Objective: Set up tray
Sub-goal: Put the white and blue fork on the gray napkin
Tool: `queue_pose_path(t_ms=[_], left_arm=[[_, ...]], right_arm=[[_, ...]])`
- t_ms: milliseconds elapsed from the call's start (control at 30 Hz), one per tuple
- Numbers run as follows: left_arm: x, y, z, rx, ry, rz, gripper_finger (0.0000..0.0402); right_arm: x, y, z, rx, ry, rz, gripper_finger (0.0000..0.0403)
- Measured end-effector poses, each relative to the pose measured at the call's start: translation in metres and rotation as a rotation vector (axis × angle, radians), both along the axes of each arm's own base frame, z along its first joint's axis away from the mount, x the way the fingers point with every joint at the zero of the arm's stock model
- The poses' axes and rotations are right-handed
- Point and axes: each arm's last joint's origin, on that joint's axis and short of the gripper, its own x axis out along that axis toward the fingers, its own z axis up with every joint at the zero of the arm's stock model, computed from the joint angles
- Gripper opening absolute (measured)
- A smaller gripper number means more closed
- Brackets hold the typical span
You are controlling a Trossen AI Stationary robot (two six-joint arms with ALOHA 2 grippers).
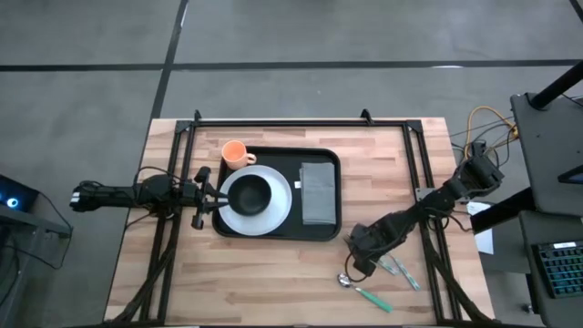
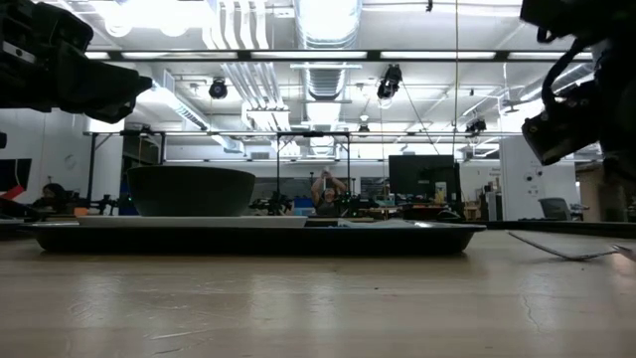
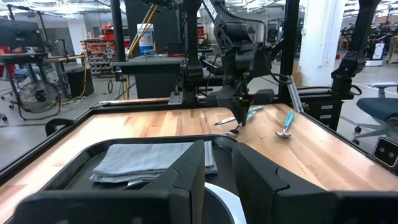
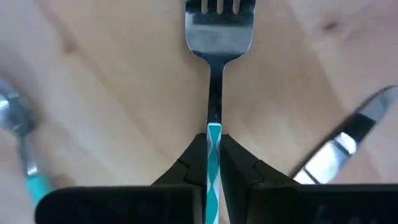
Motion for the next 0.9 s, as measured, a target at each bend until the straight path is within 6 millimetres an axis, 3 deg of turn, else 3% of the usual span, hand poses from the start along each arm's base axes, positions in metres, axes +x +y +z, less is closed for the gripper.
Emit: queue_pose_path(t_ms=[367, 633, 767, 900], left_arm=[[0.0, 0.0, 0.0, 0.0, 0.0, 0.0, 0.0064], [0.0, 0.0, 0.0, 0.0, 0.0, 0.0, 0.0064], [0.0, 0.0, 0.0, 0.0, 0.0, 0.0, 0.0064], [0.0, 0.0, 0.0, 0.0, 0.0, 0.0, 0.0064]], right_arm=[[0.016, 0.008, 0.02, 0.042, -0.062, -0.067, 0.0013], [0.036, 0.018, 0.049, 0.095, -0.158, -0.123, 0.0013], [0.048, 0.012, 0.062, 0.07, -0.215, -0.224, 0.0013], [0.058, -0.006, 0.066, 0.045, -0.225, -0.289, 0.0013]])
